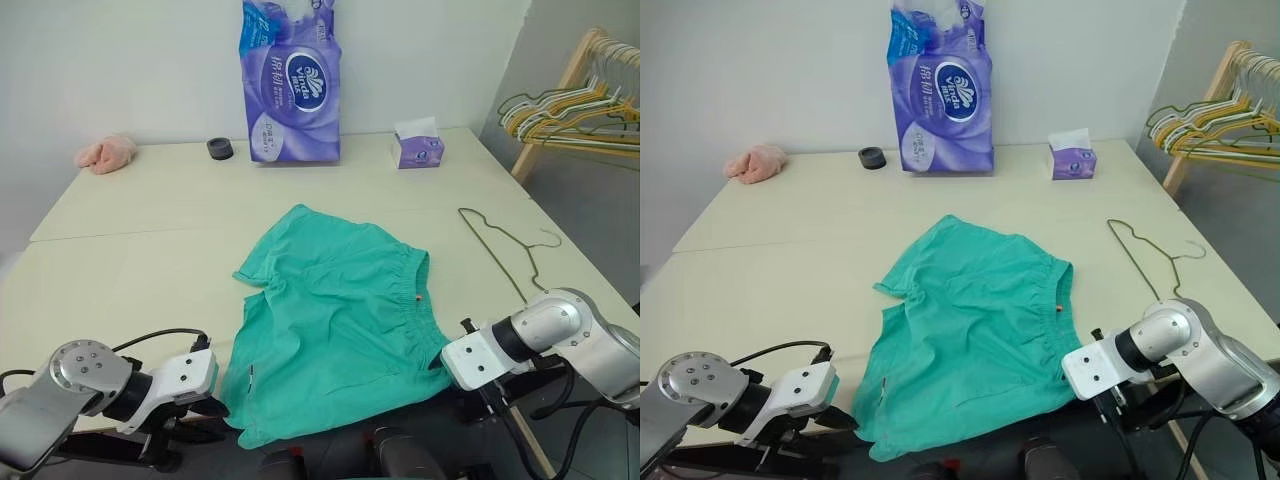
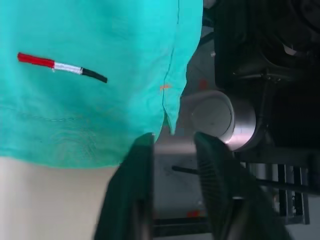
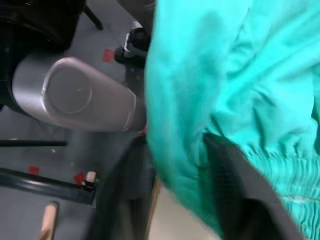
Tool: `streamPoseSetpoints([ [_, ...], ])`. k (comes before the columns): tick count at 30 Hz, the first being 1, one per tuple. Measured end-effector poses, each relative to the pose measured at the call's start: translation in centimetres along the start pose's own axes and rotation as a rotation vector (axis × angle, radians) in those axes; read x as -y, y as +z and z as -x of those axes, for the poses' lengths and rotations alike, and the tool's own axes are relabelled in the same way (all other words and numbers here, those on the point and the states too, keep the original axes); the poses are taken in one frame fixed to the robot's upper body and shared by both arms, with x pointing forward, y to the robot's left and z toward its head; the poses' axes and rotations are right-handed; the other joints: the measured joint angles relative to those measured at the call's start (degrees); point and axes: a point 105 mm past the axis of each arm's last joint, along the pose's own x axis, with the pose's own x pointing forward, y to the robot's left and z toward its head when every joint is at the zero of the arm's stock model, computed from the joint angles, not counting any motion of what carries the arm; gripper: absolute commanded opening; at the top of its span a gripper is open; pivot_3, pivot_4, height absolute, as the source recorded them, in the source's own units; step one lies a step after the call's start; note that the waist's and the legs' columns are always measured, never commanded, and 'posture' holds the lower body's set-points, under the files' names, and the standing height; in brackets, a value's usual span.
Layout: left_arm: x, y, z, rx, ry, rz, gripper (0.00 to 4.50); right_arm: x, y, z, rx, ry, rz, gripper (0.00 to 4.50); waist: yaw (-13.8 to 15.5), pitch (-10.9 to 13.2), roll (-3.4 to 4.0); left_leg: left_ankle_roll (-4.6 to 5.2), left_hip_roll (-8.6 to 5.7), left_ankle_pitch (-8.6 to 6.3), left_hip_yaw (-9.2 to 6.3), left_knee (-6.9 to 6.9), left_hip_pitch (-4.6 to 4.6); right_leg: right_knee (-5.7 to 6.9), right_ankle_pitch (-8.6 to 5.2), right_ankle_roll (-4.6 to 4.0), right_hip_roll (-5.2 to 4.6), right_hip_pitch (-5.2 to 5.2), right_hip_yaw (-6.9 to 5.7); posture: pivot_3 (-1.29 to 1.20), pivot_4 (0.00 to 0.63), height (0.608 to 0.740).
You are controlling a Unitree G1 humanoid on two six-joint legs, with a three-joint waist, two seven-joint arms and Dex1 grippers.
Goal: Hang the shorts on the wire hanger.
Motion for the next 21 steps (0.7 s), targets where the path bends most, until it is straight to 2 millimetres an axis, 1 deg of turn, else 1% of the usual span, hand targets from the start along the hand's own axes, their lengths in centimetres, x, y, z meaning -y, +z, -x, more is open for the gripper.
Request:
streamPoseSetpoints([
  [3,0.3,-0.1,-0.4,0.024,-0.006,0.018,3.33,0.4,0.3,0.7,0.024,-0.014,-0.015,3.77,0.0,0.04,-0.03,0.0,0.0,0.0,0.0,-0.01,0.15,-0.02,-0.01,-0.01,0.0,0.15,0.01,-0.12,0.065,0.74],
  [5,0.3,0.2,-0.7,0.074,-0.002,0.042,3.94,1.1,0.7,1.6,0.045,-0.041,-0.028,4.43,0.03,0.11,-0.07,0.0,0.0,-0.01,0.01,-0.02,0.32,-0.02,-0.02,-0.04,-0.03,0.29,0.02,-0.13,0.065,0.74],
  [7,-0.2,1.2,-0.7,0.161,0.017,0.092,4.46,2.0,1.2,2.6,0.076,-0.089,-0.043,4.5,0.04,0.15,-0.14,0.0,0.02,0.0,-0.01,-0.02,0.35,-0.01,-0.02,-0.03,-0.03,0.3,0.0,-0.13,0.066,0.74],
  [9,-1.7,3.5,0.3,0.314,0.08,0.127,4.46,4.2,2.6,4.3,0.155,-0.205,-0.05,4.5,0.08,0.18,-0.21,0.0,0.02,0.0,-0.06,0.0,0.35,0.0,0.0,0.0,-0.02,0.31,0.0,-0.13,0.065,0.74],
  [11,-3.2,5.9,1.8,0.437,0.153,0.118,4.46,6.1,3.9,5.8,0.235,-0.322,-0.066,4.5,0.19,0.16,-0.28,0.0,0.0,0.0,-0.14,0.01,0.34,0.0,0.0,0.01,-0.02,0.36,0.01,-0.13,0.066,0.74],
  [13,-4.3,7.6,3.2,0.524,0.224,0.105,4.46,7.3,4.0,6.7,0.291,-0.422,-0.117,4.5,0.22,0.11,-0.36,-0.01,-0.02,0.0,-0.16,-0.01,0.31,-0.06,0.0,-0.01,-0.02,0.41,0.07,-0.13,0.066,0.74],
  [17,-6.6,10.1,5.0,0.605,0.382,0.041,4.46,9.9,2.7,7.8,0.39,-0.646,-0.298,4.5,0.13,0.11,-0.39,-0.01,-0.1,-0.01,-0.11,0.0,0.24,-0.06,0.01,-0.01,-0.06,0.38,0.2,-0.12,0.065,0.74],
  [19,-8.0,12.1,5.8,0.623,0.494,-0.035,4.46,11.1,1.2,9.0,0.435,-0.794,-0.412,4.5,0.36,0.11,-0.41,-0.01,-0.16,0.0,-0.13,0.01,0.24,-0.06,0.03,0.02,-0.07,0.41,0.2,-0.12,0.064,0.74],
  [21,-8.6,13.6,5.7,0.637,0.526,-0.075,4.46,11.2,-0.7,9.7,0.444,-0.891,-0.51,4.5,0.7,0.09,-0.43,-0.01,-0.18,-0.01,-0.11,0.01,0.24,-0.08,0.04,0.03,-0.07,0.43,0.22,-0.13,0.066,0.74],
])
